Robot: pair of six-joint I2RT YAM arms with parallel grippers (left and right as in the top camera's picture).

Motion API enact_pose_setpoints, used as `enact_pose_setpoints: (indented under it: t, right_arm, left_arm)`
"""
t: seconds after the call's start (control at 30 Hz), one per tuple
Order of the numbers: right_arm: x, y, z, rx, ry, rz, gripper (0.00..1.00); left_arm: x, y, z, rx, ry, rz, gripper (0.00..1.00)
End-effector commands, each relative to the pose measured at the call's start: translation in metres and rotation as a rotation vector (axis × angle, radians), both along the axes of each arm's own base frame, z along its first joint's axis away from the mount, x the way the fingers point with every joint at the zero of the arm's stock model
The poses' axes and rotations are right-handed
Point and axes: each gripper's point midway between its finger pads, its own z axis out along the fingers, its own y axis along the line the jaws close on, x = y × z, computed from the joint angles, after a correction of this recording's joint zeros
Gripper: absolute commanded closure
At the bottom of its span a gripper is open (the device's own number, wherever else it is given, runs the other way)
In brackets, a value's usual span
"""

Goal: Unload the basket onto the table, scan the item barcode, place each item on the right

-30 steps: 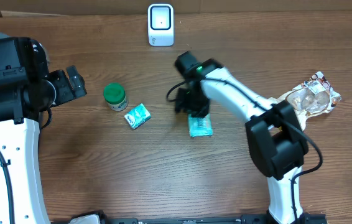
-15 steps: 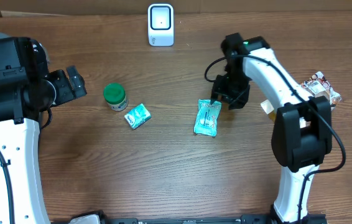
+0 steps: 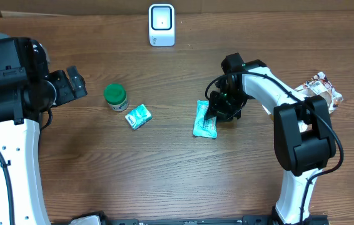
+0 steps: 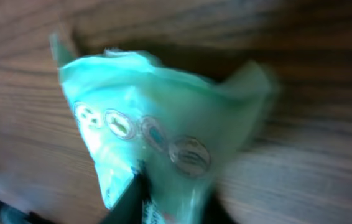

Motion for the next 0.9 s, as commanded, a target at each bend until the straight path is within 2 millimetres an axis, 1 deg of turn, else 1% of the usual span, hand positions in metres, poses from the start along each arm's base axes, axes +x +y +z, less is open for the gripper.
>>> enact_pose_setpoints:
  t: [0.0,0.1,0.13,0.2,0.3,0.4,0.43,0.47,0.53,0.57,0.63,0.7,0.8,0.87]
  right_arm:
    - [0.001,-0.004,-0.006,-0.026,-0.029,0.009,0.96]
    - [0.006,-0.005,0.0,-0.022,-0.042,0.004,0.96]
    - [0.009,-0.005,0.005,-0.021,-0.053,0.005,0.96]
    - [0.016,-0.005,0.018,-0.027,-0.085,0.006,0.96]
    - [0.03,-0.012,0.047,-0.096,-0.164,0.014,0.96]
    - [0.041,-0.031,0.075,-0.292,-0.252,0.041,0.96]
    - [0.046,-0.041,0.087,-0.434,-0.301,0.049,0.96]
    - [0.049,-0.049,0.094,-0.537,-0.34,0.055,0.96]
    - [0.053,-0.055,0.103,-0.704,-0.417,0.082,0.96]
    - [0.054,-0.054,0.106,-0.773,-0.454,0.11,0.96]
    - [0.055,-0.047,0.108,-0.88,-0.508,0.17,0.96]
    - [0.054,-0.036,0.102,-0.968,-0.545,0.237,0.96]
    - [0.052,-0.028,0.089,-1.107,-0.567,0.338,0.96]
    - [0.052,-0.029,0.078,-1.221,-0.567,0.414,0.96]
  left_arm:
    - [-0.003,0.003,0.008,0.027,-0.019,-0.008,0.01]
    - [-0.003,0.003,0.008,0.027,-0.019,-0.008,0.0]
    - [-0.003,0.003,0.008,0.027,-0.019,-0.008,0.0]
    - [-0.003,0.003,0.008,0.027,-0.019,-0.008,0.0]
    - [-0.003,0.003,0.008,0.027,-0.019,-0.008,0.0]
    - [-0.003,0.003,0.008,0.027,-0.019,-0.008,0.0]
    - [-0.003,0.003,0.008,0.027,-0.019,-0.008,0.0]
    - [-0.003,0.003,0.008,0.027,-0.019,-0.008,0.0]
    - [-0.003,0.003,0.008,0.027,-0.019,-0.008,0.01]
    - [-0.003,0.003,0.008,0.027,-0.019,-0.008,0.0]
    - [-0.003,0.003,0.008,0.027,-0.019,-0.008,0.01]
    - [-0.003,0.003,0.008,0.027,-0.019,-0.008,0.01]
    - [-0.003,0.003,0.008,0.027,-0.019,-0.008,0.01]
    - [-0.003,0.003,0.008,0.027,-0.019,-0.008,0.01]
